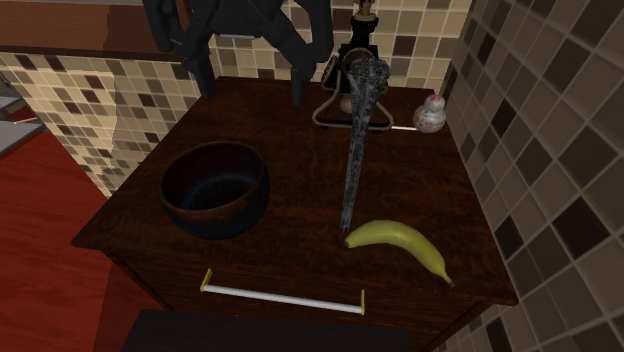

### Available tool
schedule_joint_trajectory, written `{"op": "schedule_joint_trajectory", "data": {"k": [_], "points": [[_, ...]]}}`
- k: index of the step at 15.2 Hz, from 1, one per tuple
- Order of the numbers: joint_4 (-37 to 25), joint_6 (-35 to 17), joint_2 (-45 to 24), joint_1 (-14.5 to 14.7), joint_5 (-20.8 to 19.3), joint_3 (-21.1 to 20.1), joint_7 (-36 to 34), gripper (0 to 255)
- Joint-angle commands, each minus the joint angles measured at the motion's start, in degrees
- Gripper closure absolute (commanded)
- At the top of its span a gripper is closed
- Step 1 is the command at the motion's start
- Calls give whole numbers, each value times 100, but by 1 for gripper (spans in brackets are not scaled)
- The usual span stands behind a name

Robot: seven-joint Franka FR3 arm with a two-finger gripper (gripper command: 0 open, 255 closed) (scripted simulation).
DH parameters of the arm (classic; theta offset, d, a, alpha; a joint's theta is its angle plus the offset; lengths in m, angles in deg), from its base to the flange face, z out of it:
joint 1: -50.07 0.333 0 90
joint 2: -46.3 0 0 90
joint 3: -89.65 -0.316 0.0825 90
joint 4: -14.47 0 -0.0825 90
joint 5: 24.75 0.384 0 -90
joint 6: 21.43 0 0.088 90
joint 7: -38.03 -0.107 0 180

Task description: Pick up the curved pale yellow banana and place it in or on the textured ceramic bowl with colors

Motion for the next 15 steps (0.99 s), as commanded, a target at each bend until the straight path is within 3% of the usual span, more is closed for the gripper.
{"op": "schedule_joint_trajectory", "data": {"k": [1,8,15], "points": [[0,0,0,0,0,0,0,0],[984,-709,251,-34,-701,914,1699,0],[1484,-1651,-143,-130,-1500,1988,3425,0]]}}
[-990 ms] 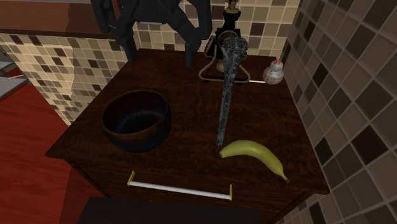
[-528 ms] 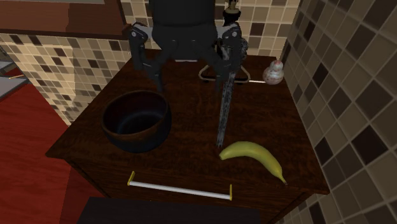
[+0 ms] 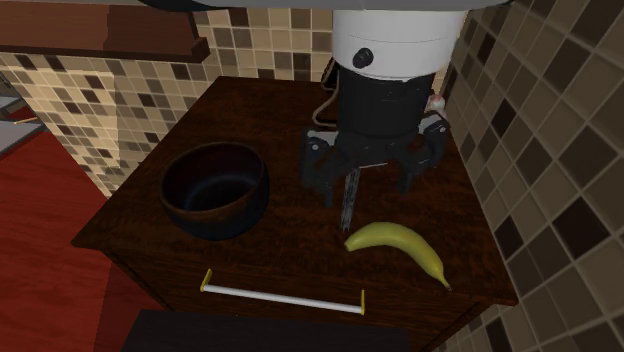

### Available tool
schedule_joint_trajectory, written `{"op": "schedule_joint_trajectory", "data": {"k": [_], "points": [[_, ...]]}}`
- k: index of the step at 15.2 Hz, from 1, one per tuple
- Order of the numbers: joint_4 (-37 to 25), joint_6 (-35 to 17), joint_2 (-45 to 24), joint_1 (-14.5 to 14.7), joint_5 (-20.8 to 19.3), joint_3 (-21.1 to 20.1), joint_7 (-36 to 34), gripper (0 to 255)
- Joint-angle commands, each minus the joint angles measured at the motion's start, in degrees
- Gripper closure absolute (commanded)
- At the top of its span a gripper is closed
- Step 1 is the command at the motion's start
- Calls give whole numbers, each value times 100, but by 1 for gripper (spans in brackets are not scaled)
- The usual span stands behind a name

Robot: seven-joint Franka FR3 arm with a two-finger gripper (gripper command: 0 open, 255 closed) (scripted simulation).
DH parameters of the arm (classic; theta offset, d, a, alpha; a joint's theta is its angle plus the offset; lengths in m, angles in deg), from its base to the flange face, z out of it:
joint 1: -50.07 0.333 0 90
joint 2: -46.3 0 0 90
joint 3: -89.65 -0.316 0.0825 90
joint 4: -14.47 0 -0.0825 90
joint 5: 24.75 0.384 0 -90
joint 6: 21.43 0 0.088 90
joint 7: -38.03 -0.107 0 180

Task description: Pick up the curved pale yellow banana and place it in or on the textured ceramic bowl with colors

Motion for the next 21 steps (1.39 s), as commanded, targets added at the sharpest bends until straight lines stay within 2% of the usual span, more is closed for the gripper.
{"op": "schedule_joint_trajectory", "data": {"k": [1,7,11,18,21], "points": [[72,-341,-241,3,-220,328,512,0],[0,-1383,-1248,138,-664,1366,2030,0],[-232,-2089,-2117,423,-622,2064,3077,0],[-31,-2820,-2672,561,-474,2340,3229,0],[-17,-2883,-2723,575,-453,2363,3247,0]]}}
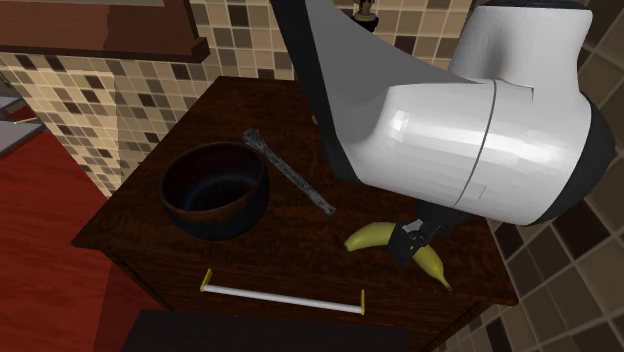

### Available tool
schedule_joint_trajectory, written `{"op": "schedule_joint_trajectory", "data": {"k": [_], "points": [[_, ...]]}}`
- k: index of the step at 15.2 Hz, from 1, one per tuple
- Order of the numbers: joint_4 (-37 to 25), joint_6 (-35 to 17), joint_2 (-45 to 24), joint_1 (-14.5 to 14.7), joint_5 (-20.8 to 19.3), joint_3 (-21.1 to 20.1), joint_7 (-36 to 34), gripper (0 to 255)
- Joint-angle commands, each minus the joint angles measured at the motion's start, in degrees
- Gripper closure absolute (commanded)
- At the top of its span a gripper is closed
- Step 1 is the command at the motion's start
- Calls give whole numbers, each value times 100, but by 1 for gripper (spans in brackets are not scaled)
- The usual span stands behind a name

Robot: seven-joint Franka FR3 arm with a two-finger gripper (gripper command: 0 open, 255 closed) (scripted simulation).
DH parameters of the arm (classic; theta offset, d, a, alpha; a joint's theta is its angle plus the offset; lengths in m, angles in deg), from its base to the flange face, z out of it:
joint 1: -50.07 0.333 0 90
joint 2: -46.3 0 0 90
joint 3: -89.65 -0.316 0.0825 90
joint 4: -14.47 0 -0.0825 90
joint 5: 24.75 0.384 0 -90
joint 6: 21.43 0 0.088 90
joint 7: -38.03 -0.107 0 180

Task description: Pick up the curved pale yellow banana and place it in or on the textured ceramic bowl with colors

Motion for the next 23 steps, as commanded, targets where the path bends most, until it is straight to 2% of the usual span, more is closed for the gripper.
{"op": "schedule_joint_trajectory", "data": {"k": [1,5,6,15,23], "points": [[4,-25,-20,7,9,8,6,0],[4,-24,-19,6,9,8,6,0],[4,-24,-19,6,9,8,6,255],[4,-25,-20,7,9,9,6,255],[-235,811,610,-156,-169,-283,-145,255]]}}
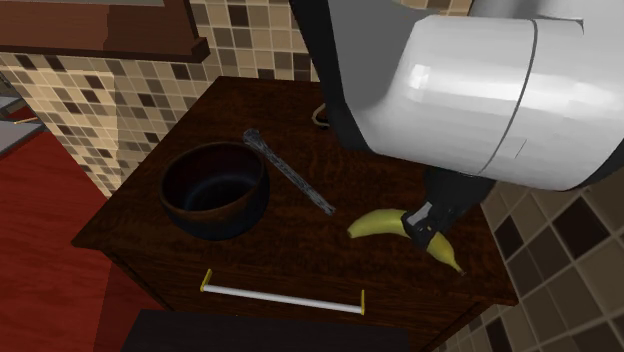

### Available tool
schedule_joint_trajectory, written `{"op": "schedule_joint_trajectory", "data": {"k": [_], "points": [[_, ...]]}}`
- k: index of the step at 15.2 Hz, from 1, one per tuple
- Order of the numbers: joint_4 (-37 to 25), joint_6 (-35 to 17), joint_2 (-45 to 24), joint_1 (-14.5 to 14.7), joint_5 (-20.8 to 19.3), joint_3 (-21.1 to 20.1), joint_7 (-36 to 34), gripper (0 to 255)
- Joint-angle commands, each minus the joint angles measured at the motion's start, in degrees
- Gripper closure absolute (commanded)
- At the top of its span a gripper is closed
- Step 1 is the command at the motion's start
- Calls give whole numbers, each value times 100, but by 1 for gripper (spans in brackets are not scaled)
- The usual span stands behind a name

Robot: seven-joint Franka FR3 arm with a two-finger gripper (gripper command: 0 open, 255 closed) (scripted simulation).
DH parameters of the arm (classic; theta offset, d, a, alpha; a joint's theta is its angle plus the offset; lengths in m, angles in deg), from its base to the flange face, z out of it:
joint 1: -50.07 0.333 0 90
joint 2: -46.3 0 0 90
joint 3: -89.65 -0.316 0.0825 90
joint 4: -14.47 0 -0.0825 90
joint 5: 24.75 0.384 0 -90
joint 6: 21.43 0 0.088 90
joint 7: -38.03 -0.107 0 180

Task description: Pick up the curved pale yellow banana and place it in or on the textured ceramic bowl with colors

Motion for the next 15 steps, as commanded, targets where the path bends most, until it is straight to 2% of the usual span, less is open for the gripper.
{"op": "schedule_joint_trajectory", "data": {"k": [1,15], "points": [[-60,200,141,-29,-23,-77,-35,255],[-680,1505,839,-126,21,-515,-77,255]]}}
